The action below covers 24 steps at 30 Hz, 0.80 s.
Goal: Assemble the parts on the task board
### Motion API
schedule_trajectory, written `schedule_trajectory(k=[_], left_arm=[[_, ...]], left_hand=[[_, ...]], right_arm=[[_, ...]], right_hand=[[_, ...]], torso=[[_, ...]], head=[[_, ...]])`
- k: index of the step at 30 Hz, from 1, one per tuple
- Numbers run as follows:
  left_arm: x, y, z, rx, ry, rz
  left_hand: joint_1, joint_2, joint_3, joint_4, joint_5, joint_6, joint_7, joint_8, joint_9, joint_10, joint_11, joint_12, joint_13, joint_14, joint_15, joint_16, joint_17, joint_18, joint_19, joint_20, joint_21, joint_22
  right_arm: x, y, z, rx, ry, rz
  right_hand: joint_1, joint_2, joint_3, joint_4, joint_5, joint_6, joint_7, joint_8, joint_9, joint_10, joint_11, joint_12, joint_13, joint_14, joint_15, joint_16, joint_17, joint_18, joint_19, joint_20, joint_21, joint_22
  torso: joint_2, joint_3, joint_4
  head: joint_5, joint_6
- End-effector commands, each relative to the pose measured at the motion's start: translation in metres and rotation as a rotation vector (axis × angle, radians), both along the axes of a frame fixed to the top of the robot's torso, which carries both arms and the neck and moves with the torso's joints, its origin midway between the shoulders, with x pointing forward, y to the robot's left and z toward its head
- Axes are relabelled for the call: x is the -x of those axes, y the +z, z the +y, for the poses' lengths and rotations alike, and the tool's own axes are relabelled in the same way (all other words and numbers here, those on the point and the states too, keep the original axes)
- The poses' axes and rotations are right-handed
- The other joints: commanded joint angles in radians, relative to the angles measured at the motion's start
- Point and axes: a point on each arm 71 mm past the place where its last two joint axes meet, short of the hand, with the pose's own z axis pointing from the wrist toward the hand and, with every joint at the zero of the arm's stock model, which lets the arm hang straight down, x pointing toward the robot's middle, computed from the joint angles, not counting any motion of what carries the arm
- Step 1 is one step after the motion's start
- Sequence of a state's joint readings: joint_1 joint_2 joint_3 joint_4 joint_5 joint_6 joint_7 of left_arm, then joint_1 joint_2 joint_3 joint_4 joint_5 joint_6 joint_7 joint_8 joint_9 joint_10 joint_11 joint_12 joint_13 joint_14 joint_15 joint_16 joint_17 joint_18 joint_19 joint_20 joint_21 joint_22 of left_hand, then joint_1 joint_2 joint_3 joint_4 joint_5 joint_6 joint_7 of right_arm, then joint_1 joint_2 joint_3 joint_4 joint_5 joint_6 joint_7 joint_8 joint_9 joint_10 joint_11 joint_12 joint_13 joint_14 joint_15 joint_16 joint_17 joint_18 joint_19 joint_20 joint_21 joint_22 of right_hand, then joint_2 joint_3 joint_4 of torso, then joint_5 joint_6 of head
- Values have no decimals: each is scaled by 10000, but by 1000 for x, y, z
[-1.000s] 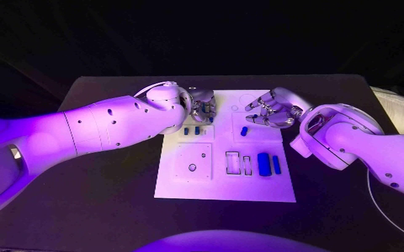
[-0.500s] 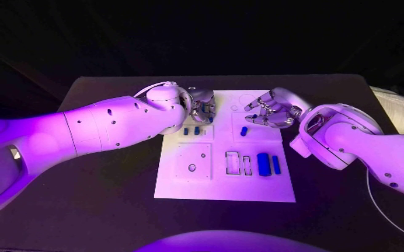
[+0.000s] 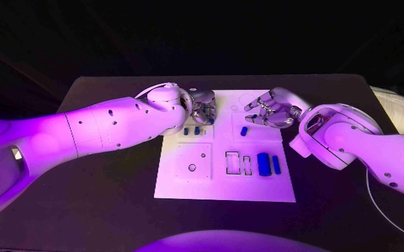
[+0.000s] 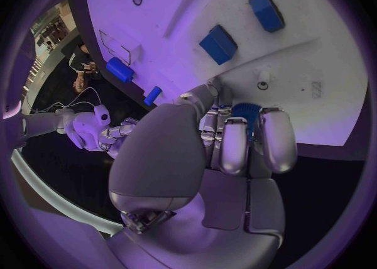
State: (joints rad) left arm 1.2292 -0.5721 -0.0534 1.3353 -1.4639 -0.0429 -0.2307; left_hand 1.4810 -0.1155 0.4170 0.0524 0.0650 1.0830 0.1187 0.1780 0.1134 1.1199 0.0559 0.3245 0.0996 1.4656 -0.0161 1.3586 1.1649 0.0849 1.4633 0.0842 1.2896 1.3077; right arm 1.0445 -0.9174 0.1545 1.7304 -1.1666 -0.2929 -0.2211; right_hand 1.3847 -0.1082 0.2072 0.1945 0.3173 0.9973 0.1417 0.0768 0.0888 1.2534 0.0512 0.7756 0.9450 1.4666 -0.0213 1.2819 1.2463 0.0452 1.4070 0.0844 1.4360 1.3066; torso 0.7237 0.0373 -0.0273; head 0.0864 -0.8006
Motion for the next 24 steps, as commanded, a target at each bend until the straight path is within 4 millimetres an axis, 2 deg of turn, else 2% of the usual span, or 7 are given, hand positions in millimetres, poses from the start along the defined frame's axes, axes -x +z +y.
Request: schedule_trajectory(k=[1,18,24], left_arm=[[3,-4,-2,302,-196,169],[2,11,21,1619,714,127],[3,19,34,1936,924,116]], left_hand=[[-112,16,77,-32,-57,118,-10,58,42,105,-13,-68,-9,197,-84,46,-8,-185,24,-29,64,400],[-289,-79,173,-153,-62,122,71,-102,37,230,38,-357,-10,197,-51,47,-68,-194,30,-31,77,437],[-319,-97,173,-159,-62,139,73,-111,40,250,40,-384,-6,203,-47,57,-55,-200,41,-27,101,459]], right_arm=[[1,0,1,42,169,11],[0,-1,0,72,141,38],[0,-2,0,78,133,51]], right_hand=[[123,6,22,32,44,40,3,-54,17,-35,-26,53,8,326,-42,-25,16,158,-38,-4,-33,13],[123,6,22,32,44,40,3,-54,17,-35,-26,53,8,326,-42,-25,16,158,-38,-4,-33,13],[123,6,22,32,44,40,3,-54,17,-35,-26,53,8,326,-42,-25,16,158,-38,-4,-33,13]], torso=[[-3,-3,-1],[-21,-6,8],[-10,-3,35]], head=[[10,7],[21,88],[25,137]])
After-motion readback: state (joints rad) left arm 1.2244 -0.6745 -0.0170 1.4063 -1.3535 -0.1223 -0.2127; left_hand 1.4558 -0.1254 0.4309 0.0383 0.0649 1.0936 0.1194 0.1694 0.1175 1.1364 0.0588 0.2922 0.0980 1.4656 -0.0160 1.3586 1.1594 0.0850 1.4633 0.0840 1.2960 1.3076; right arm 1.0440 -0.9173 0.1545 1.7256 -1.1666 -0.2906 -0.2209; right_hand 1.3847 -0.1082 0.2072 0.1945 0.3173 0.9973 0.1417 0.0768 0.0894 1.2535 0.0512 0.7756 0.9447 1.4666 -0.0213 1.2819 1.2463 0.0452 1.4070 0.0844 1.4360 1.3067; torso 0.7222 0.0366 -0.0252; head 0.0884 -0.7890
